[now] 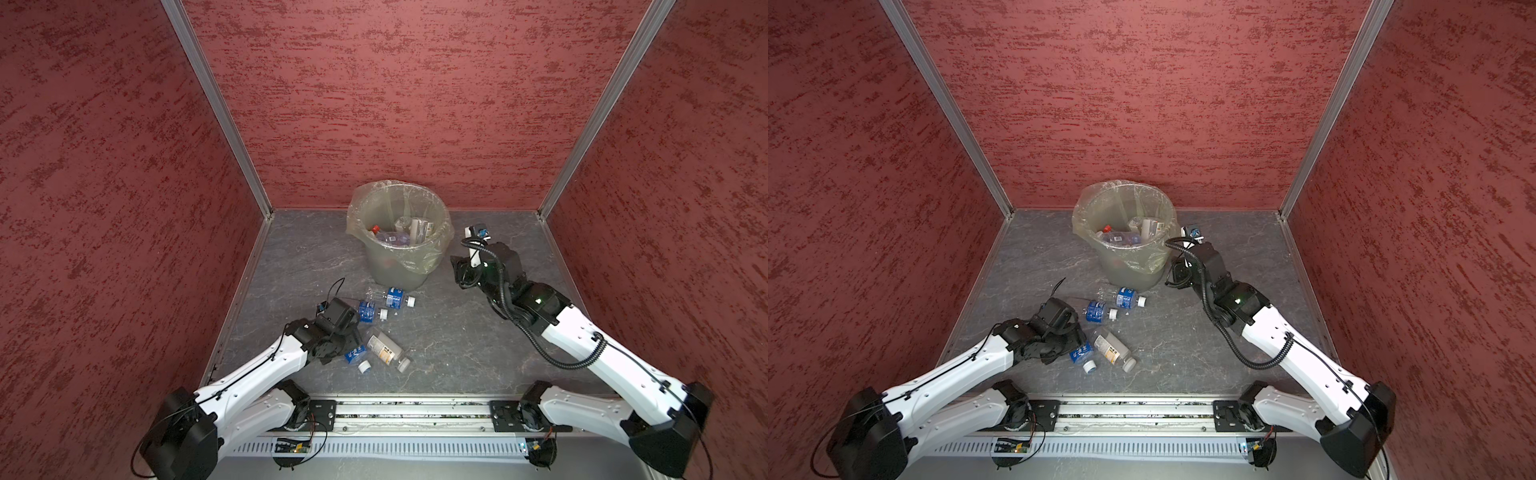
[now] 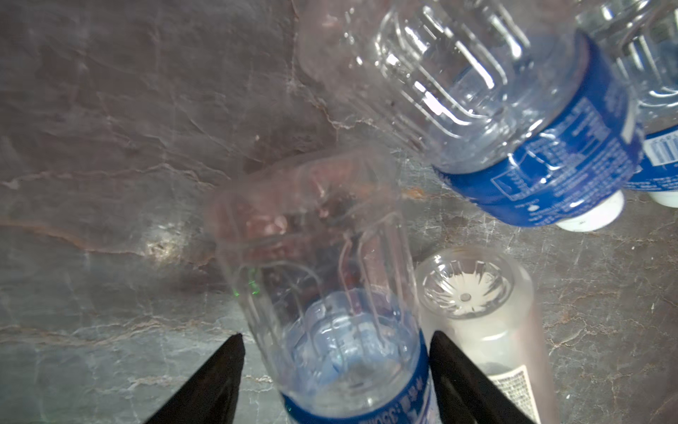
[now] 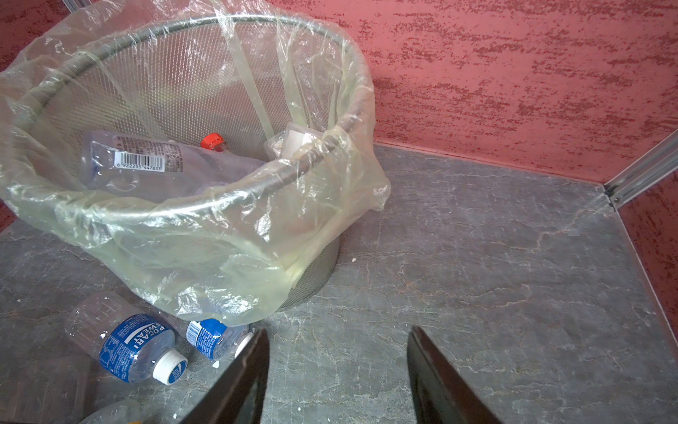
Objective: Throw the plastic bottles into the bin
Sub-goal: 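Draw the right gripper back beside the bin while the left gripper lowers onto the pile, then close the left gripper on a clear blue-labelled bottle in the pile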
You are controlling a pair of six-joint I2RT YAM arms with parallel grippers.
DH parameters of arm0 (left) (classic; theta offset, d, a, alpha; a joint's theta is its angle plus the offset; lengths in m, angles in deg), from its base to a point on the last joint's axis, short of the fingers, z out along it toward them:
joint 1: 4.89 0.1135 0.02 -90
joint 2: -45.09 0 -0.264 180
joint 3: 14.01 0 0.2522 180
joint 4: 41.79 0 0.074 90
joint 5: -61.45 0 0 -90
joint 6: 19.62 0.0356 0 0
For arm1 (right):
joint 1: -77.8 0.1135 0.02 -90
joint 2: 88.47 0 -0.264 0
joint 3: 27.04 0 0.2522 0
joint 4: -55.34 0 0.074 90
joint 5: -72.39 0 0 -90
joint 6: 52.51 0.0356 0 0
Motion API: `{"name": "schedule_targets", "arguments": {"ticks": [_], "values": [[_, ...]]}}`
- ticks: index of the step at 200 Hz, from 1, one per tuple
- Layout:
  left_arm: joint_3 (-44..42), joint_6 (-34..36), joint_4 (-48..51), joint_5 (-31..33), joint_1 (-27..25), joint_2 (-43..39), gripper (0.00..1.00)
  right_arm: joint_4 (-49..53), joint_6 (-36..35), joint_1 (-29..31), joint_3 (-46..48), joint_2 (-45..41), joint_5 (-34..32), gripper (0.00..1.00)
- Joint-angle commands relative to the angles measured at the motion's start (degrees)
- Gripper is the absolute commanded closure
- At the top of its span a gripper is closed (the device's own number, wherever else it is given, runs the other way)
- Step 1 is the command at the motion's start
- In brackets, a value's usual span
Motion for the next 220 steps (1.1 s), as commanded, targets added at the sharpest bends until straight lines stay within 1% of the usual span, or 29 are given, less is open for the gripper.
{"name": "schedule_targets", "arguments": {"ticks": [1, 110, 158, 189, 220], "values": [[-1.0, 0.4, -1.8, -1.0, 0.9, 0.5, 0.2, -0.1, 0.8, 0.0, 0.4, -0.8, -1.1, 0.4], [-2.7, 1.5, -4.2, -3.8, 3.9, 2.5, 0.2, 0.1, 0.9, 0.0, 0.4, -0.5, -1.0, 0.41], [-3.3, 2.2, -5.7, -5.9, 4.9, 6.6, 0.19, -0.2, 1.0, 0.0, 0.8, -0.4, -0.9, 0.41], [-3.8, 2.1, -6.8, -6.8, 4.9, 7.1, 0.2, -0.3, 1.1, 0.0, 1.1, -0.9, -1.2, 0.42], [-3.7, 2.1, -6.0, -6.5, 4.9, 5.4, 0.24, -0.3, 1.1, 0.0, 1.2, -1.1, -1.2, 0.44]]}}
